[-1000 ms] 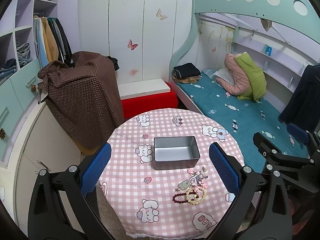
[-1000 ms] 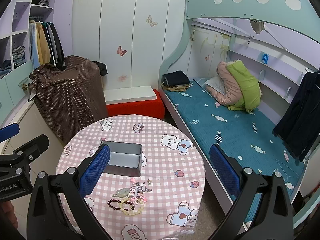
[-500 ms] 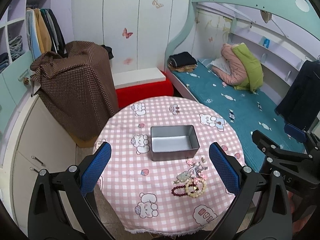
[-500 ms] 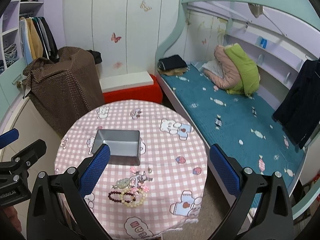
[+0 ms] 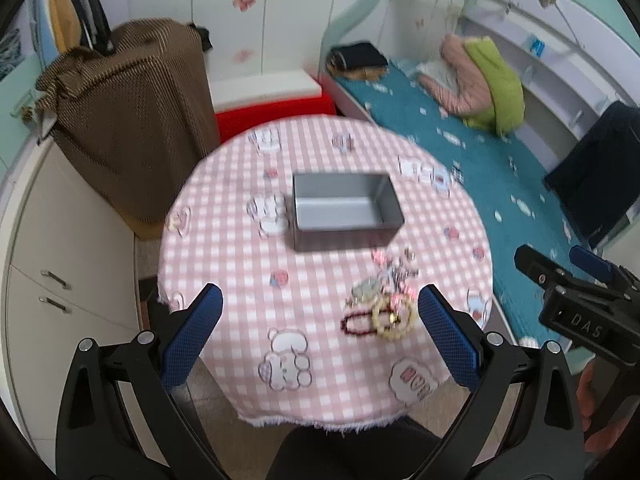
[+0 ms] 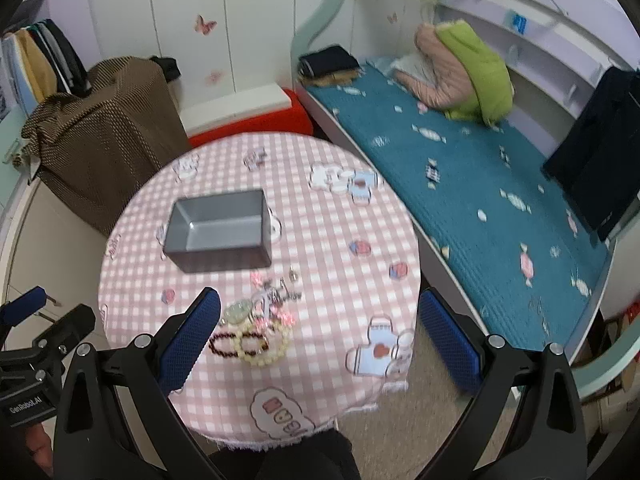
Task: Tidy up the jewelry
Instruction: 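Grasp the dark red bead bracelet with the left tool while the right tool grasps the cream bead bracelet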
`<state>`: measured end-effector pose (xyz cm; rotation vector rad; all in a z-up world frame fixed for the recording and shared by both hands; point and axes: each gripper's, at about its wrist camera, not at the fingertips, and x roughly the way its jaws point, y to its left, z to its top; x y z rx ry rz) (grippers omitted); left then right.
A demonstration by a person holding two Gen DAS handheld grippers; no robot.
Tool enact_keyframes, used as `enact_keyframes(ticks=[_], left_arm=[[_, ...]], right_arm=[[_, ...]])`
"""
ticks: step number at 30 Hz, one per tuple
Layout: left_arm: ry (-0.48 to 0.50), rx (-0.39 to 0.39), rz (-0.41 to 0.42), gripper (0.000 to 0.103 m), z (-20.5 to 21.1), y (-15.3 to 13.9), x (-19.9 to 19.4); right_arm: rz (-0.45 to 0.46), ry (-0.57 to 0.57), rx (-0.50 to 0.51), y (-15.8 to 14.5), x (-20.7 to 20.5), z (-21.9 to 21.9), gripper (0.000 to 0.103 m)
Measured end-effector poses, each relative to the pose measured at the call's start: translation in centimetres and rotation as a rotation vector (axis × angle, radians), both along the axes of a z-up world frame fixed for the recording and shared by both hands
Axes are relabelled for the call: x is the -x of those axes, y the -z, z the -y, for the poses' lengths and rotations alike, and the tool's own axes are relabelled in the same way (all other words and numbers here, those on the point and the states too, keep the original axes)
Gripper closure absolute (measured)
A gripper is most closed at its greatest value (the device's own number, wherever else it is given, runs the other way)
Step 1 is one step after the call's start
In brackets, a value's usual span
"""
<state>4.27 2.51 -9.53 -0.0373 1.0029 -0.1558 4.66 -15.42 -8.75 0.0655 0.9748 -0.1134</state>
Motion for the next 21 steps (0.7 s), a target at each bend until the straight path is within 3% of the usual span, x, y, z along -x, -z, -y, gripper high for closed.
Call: enact_keyframes(ticks=[9, 16, 19, 21], left_arm=[[0.066, 0.036, -0.174, 0.006, 0.8, 5.3, -0.7], [0.066, 0.021, -0.284, 0.007, 1.8, 10.0, -2.7], [0.052, 0.012, -0.335, 0.021, 2.5, 12.2, -3.8], [0.042, -0.006, -0.380, 0.023, 3.0, 13.8, -4.5]], right_arm=[[-0.103, 0.035, -0.008, 3.5, 0.0, 0.6, 0.008], [-0.177, 0.008, 0.012, 6.7, -1.0, 0.5, 0.008], [-0.203, -0.017, 0.028, 8.0, -1.7, 0.2, 0.008], [-0.222, -0.025, 0.026, 8.9, -1.9, 0.3, 0.008]])
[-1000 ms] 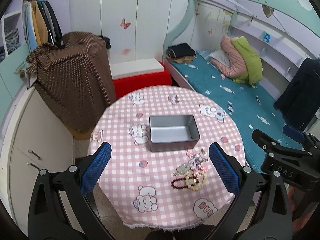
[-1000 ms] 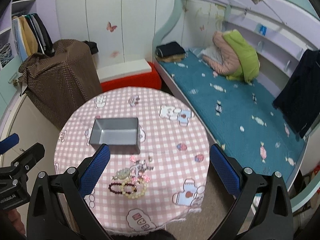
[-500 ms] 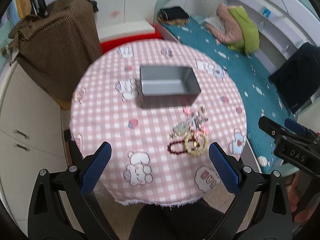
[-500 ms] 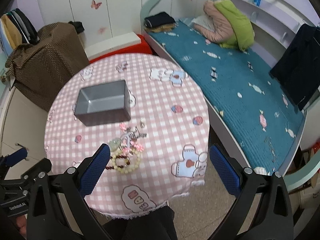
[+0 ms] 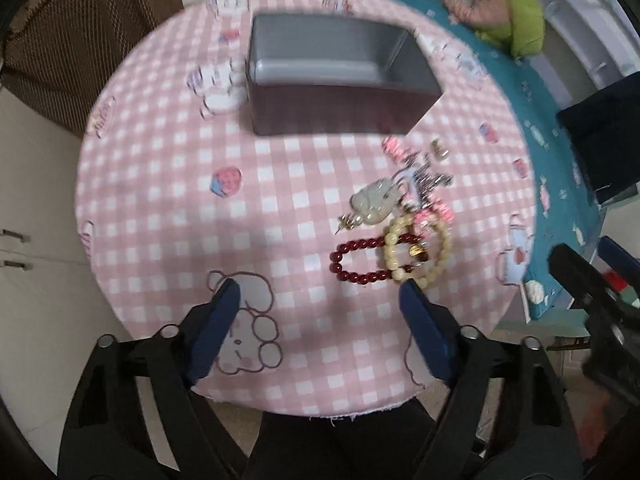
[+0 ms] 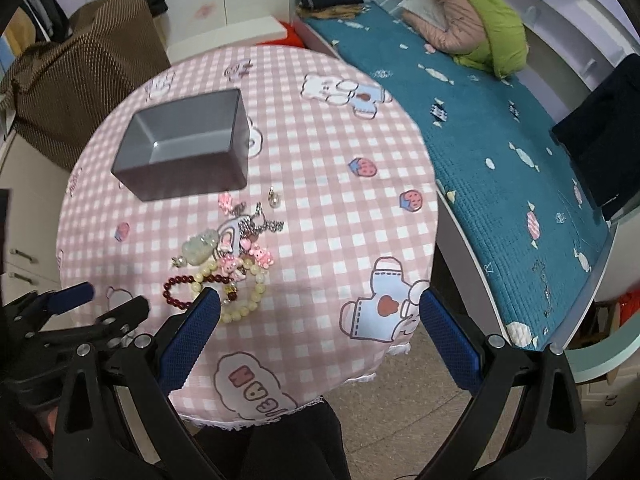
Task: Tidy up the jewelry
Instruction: 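Grasp the dark red bead bracelet with the left tool while the right tool grasps the cream bead bracelet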
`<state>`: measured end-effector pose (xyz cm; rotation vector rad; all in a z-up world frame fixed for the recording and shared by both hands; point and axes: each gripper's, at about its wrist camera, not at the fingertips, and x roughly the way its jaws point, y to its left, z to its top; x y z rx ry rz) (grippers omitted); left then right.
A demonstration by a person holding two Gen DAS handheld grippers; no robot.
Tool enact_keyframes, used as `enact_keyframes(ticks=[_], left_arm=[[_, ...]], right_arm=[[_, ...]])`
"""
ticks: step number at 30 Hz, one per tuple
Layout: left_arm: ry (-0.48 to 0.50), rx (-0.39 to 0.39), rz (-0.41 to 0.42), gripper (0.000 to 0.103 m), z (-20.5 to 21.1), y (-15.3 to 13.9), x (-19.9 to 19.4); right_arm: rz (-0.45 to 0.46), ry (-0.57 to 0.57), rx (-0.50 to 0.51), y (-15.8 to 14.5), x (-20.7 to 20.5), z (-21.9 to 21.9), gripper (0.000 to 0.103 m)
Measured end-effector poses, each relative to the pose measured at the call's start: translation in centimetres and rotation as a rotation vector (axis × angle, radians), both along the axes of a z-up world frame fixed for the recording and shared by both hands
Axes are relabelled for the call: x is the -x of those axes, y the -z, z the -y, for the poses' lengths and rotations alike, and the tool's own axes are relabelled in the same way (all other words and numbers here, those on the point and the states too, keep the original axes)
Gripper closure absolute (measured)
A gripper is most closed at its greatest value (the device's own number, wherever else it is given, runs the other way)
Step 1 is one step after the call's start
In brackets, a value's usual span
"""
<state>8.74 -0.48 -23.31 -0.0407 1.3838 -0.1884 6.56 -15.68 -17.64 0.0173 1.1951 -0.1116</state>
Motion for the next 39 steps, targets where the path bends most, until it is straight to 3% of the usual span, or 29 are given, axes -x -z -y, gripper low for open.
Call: enact_keyframes(ticks=[8, 10, 12, 17, 21, 27, 33, 36, 38, 39], left_arm=[[-0.039, -0.061, -0.051, 0.030, 1.1, 2.7, -1.9], [-0.044, -0.086, -0.077, 0.042, 1.3, 3.6, -2.4], [-0.052, -0.112, -0.107, 0.046, 1.5, 4.5, -2.6], [-0.027, -0.151, -0.051, 0.057, 2.6, 4.5, -2.1], [-0.007, -0.159, -0.051, 0.093, 4.1, 4.3, -2.0], [-0.094, -0.082, -0.120, 0.096, 2.8, 4.1, -2.3], [-0.172, -0.014, -0.126, 0.096, 0.4, 2.6, -2.4], [-0.195, 0.011, -0.107, 0.096, -0.4, 1.6, -2.4], [-0.198, 0.014, -0.091, 0.096, -0.7, 1.1, -2.4], [-0.199, 0.017, -0.086, 0.096, -0.8, 1.0, -2.2]], right_arm=[[-0.096, -0.032, -0.045, 3.2, -1.5, 0.6, 0.008], [-0.115, -0.037, -0.053, 3.8, -2.2, 1.0, 0.008], [-0.123, -0.043, -0.062, 4.3, -2.7, 1.1, 0.008], [-0.157, -0.071, -0.099, 6.1, -3.9, 1.2, 0.008], [-0.192, -0.100, -0.132, 7.7, -4.4, 0.6, 0.008], [-0.230, -0.101, -0.164, 9.9, -4.9, -0.1, 0.008], [-0.213, -0.160, -0.049, 10.6, -4.9, -1.7, 0.018], [-0.188, -0.168, -0.050, 10.4, -4.5, -1.9, 0.025], [-0.171, -0.170, -0.050, 10.1, -4.4, -2.0, 0.035], [-0.157, -0.172, -0.050, 9.9, -4.3, -2.1, 0.053]])
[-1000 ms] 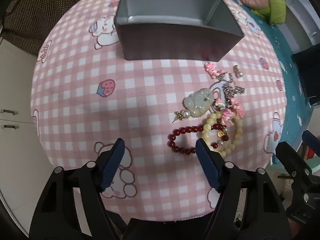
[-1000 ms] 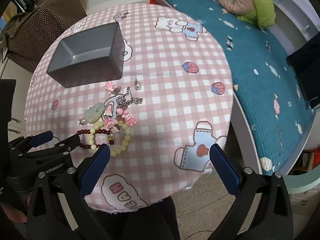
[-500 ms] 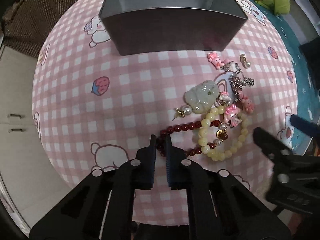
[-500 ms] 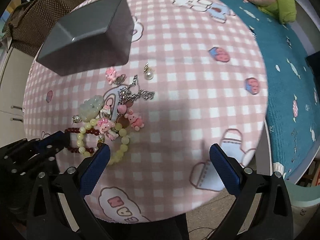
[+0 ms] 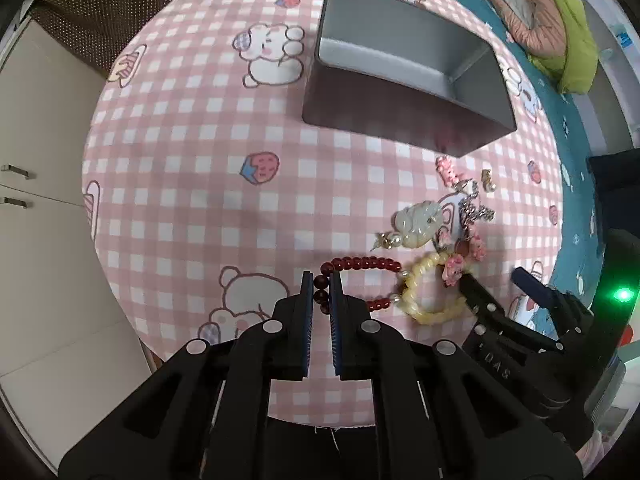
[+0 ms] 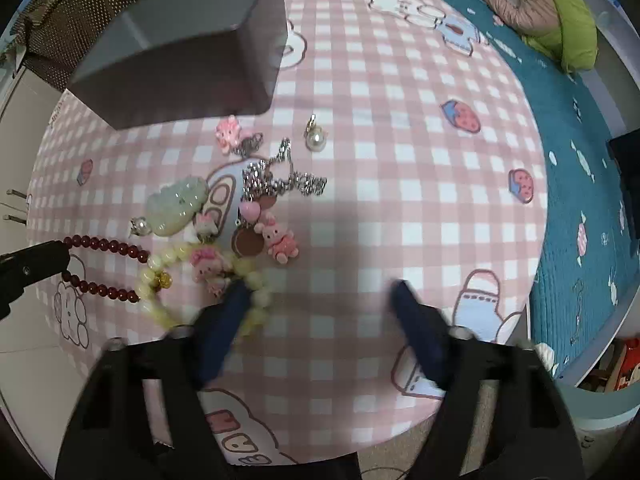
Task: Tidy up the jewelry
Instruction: 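Grasp the dark red bead bracelet with the left tool while the right tool grasps the cream bead bracelet, then carry both bracelets over the grey tin with both tools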
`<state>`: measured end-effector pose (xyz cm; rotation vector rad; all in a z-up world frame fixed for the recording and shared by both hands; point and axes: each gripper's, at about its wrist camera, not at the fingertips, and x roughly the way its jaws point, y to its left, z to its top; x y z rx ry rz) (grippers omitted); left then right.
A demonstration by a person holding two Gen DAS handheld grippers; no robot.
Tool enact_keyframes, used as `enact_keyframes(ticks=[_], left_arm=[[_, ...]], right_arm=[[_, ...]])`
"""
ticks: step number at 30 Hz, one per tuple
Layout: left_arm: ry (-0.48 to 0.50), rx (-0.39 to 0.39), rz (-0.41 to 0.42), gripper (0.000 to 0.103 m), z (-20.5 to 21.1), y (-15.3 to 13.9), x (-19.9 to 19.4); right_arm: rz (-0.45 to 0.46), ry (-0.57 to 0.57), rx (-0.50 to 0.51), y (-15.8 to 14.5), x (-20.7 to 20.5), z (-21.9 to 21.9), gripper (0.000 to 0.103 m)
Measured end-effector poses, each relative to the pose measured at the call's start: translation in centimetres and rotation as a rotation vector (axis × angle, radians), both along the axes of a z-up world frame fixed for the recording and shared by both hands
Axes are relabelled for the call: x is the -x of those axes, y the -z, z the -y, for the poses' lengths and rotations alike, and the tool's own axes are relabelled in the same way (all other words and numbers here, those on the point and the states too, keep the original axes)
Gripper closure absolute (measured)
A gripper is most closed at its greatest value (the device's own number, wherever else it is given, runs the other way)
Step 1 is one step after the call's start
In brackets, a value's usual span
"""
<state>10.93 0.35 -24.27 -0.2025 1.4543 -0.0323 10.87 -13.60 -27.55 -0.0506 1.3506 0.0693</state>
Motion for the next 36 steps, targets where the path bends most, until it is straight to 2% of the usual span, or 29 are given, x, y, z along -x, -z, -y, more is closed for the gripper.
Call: enact_keyframes(ticks=[1, 2, 4, 7, 10, 15, 25, 36], left_arm=[[-0.001, 0.002, 0.003, 0.096, -0.3, 0.0, 0.1], [-0.001, 0.007, 0.007, 0.096, -0.5, -0.3, 0.1], [0.001, 0.017, 0.018, 0.096, -1.2, -0.8, 0.0], [0.012, 0.022, 0.034, 0.096, -1.6, -1.3, 0.4], [0.020, 0.034, 0.053, 0.096, -1.9, -1.9, 0.5], [0.030, 0.050, 0.085, 0.096, -2.8, -3.1, 0.6], [0.047, 0.092, 0.162, 0.096, -3.4, -5.6, 0.7], [0.080, 0.113, 0.243, 0.096, -3.2, -8.5, 0.6]], right_arm=[[0.010, -0.002, 0.000, -0.2, 0.3, -0.4, 0.077], [0.015, -0.005, 0.005, -0.4, 0.3, -0.6, 0.085], [0.016, -0.006, 0.001, -0.6, 0.3, -0.3, 0.095], [0.005, 0.028, -0.068, -0.7, -0.2, 0.5, 0.095], [0.024, 0.043, -0.082, -1.4, -0.3, 1.4, 0.095], [0.082, 0.056, -0.109, -4.3, 0.3, 1.4, 0.095], [0.225, 0.057, -0.099, -9.9, 1.8, -0.3, 0.095], [0.314, 0.052, -0.096, -13.0, 1.3, -0.8, 0.095]])
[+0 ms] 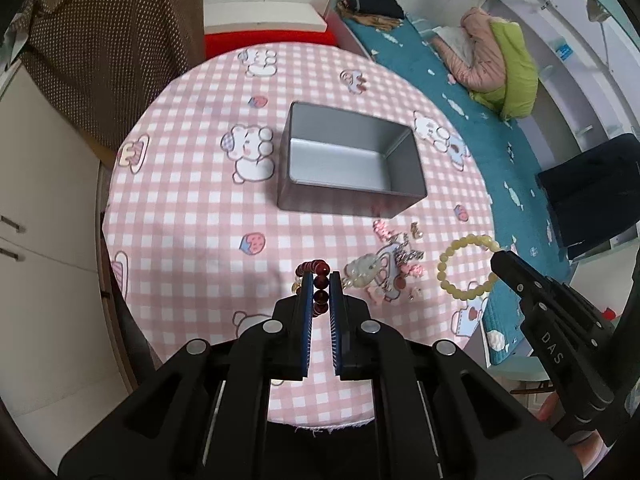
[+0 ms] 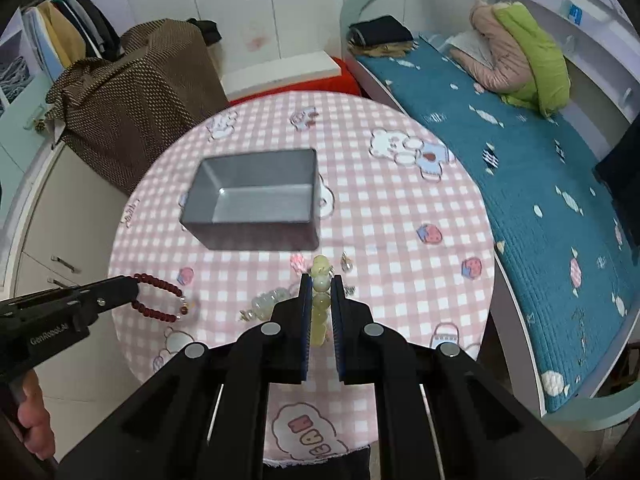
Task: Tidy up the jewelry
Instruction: 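Carry both bracelets over the grey tin with both tools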
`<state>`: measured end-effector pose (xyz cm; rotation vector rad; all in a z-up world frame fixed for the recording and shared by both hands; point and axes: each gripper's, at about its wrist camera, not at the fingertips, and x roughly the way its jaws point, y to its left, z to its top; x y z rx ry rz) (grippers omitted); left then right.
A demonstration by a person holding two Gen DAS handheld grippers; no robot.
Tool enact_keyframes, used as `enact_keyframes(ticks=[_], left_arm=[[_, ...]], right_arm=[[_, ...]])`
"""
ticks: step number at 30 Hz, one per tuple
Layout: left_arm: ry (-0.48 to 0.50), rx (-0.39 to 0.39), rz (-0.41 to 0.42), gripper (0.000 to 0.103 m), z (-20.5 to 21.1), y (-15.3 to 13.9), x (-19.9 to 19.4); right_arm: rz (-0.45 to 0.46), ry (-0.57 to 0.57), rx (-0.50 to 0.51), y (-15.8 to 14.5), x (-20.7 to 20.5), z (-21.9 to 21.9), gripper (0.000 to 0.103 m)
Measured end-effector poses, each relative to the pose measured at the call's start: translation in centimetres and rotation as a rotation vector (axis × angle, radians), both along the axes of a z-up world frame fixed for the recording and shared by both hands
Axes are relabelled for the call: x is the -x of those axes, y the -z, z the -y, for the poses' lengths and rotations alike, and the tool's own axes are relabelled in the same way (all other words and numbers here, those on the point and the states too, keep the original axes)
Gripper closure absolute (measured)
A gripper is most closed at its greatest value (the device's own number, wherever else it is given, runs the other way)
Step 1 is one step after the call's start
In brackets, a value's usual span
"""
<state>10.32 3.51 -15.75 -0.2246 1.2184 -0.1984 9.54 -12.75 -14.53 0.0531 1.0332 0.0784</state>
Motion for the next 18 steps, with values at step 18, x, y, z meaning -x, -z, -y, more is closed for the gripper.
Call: enact_keyframes(ticks=[18], left_arm=[[-0.066, 0.037, 0.049, 0.096, 2.6, -2.1, -8.8]], right_arm=[[0.070, -0.128, -0.044, -2.4, -7.4, 0.3, 0.095]])
